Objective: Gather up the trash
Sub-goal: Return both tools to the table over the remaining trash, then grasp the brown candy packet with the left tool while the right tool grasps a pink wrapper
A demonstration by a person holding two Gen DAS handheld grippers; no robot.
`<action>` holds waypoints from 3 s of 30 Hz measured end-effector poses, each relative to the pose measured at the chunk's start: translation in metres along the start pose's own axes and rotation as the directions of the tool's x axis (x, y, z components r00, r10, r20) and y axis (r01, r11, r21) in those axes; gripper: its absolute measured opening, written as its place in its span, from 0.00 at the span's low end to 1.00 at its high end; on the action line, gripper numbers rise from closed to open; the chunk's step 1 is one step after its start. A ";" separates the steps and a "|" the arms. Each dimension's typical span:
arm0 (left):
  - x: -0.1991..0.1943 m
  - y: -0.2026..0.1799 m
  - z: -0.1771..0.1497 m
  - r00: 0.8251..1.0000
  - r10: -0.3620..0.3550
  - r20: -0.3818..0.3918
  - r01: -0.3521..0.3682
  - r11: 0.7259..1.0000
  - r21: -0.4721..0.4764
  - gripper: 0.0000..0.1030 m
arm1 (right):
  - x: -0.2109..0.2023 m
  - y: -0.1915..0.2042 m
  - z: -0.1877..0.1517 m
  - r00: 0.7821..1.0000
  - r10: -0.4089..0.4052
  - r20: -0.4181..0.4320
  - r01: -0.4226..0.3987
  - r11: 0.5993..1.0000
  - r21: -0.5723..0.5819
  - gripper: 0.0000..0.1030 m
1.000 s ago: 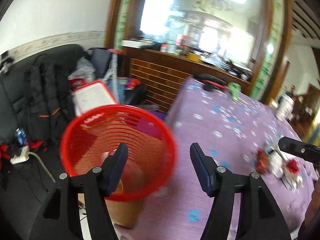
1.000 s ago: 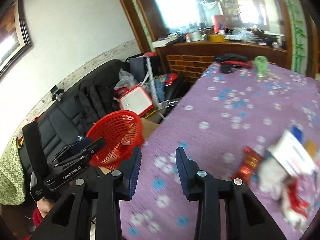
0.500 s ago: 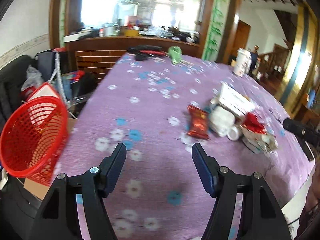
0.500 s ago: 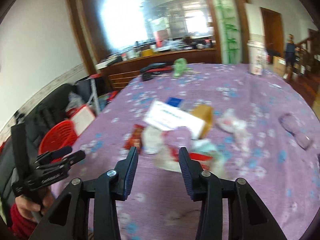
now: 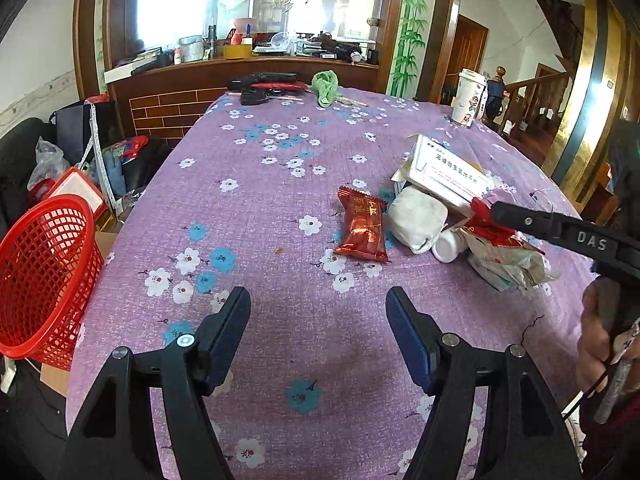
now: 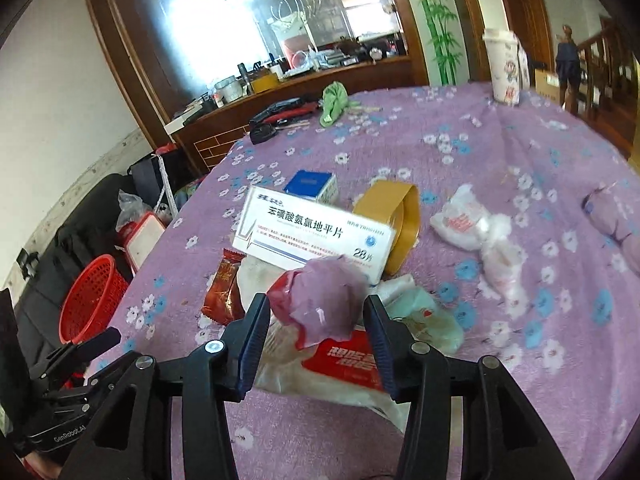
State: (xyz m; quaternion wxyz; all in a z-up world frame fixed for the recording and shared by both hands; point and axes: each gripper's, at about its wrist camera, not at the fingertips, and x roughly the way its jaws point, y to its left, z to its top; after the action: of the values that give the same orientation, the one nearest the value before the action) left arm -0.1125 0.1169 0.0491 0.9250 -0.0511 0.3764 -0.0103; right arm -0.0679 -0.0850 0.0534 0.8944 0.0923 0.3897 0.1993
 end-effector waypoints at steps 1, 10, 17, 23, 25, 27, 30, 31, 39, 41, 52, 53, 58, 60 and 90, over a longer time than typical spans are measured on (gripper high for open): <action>0.001 0.000 0.001 1.000 0.001 -0.002 -0.001 1.000 0.001 0.67 | 0.001 -0.001 -0.001 1.000 0.007 -0.001 -0.007 1.000 0.002 0.32; 0.024 -0.017 0.022 0.999 -0.018 -0.030 0.018 1.000 0.008 0.67 | -0.038 -0.014 -0.006 0.995 0.048 0.090 -0.050 0.999 0.020 0.29; 0.063 -0.028 0.041 0.996 0.028 -0.084 -0.025 0.999 0.030 0.67 | -0.054 -0.015 -0.010 0.991 0.064 0.118 -0.066 0.998 0.017 0.29; 0.091 -0.033 0.050 0.992 0.056 -0.116 -0.051 0.998 0.047 0.65 | -0.059 -0.020 -0.013 0.989 0.080 0.124 -0.083 0.996 0.018 0.29; 0.099 -0.034 0.052 0.990 0.063 -0.124 -0.057 0.997 0.050 0.61 | -0.059 -0.019 -0.013 0.989 0.081 0.124 -0.084 0.996 0.017 0.29; 0.106 -0.034 0.053 0.989 0.047 -0.141 -0.042 0.998 0.039 0.50 | -0.059 -0.018 -0.014 0.989 0.087 0.121 -0.090 0.996 0.016 0.29; 0.115 -0.035 0.052 0.986 0.036 -0.165 -0.031 0.999 0.037 0.35 | -0.058 -0.015 -0.016 0.989 0.091 0.114 -0.093 0.996 0.008 0.29; 0.115 -0.035 0.052 0.986 0.039 -0.163 -0.033 0.999 0.037 0.34 | -0.057 -0.015 -0.017 0.989 0.093 0.112 -0.095 0.996 0.005 0.29; 0.077 -0.029 0.038 0.995 -0.003 -0.097 0.002 1.000 -0.002 0.34 | -0.053 -0.003 -0.021 0.991 0.087 0.102 -0.085 0.996 -0.028 0.29; 0.058 -0.030 0.032 0.999 0.011 -0.050 -0.011 1.000 0.004 0.34 | -0.050 0.000 -0.022 0.992 0.087 0.096 -0.084 0.996 -0.034 0.29; 0.010 -0.036 0.009 0.998 0.026 0.054 -0.027 0.999 0.032 0.34 | -0.049 0.018 -0.029 0.993 0.076 0.091 -0.069 0.994 -0.083 0.29; 0.010 -0.036 0.008 0.998 0.027 0.055 -0.029 0.999 0.034 0.34 | -0.050 0.019 -0.030 0.993 0.076 0.090 -0.069 0.994 -0.084 0.29; 0.006 -0.037 0.006 0.997 0.038 0.061 -0.040 0.998 0.042 0.34 | -0.050 0.022 -0.031 0.993 0.078 0.087 -0.070 0.993 -0.091 0.29; 0.006 -0.037 0.006 0.998 0.036 0.060 -0.039 0.998 0.044 0.34 | -0.050 0.025 -0.032 0.993 0.079 0.083 -0.071 0.993 -0.093 0.29; 0.000 -0.040 0.002 0.992 0.095 0.084 -0.101 0.993 0.067 0.34 | -0.044 0.029 -0.034 0.995 0.079 0.066 -0.072 0.993 -0.097 0.29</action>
State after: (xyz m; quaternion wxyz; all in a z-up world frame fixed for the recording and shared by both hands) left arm -0.1098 0.0774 0.0545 0.9401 0.0002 0.3401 0.0240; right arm -0.1279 -0.0768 0.0687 0.9025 0.0714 0.3448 0.2480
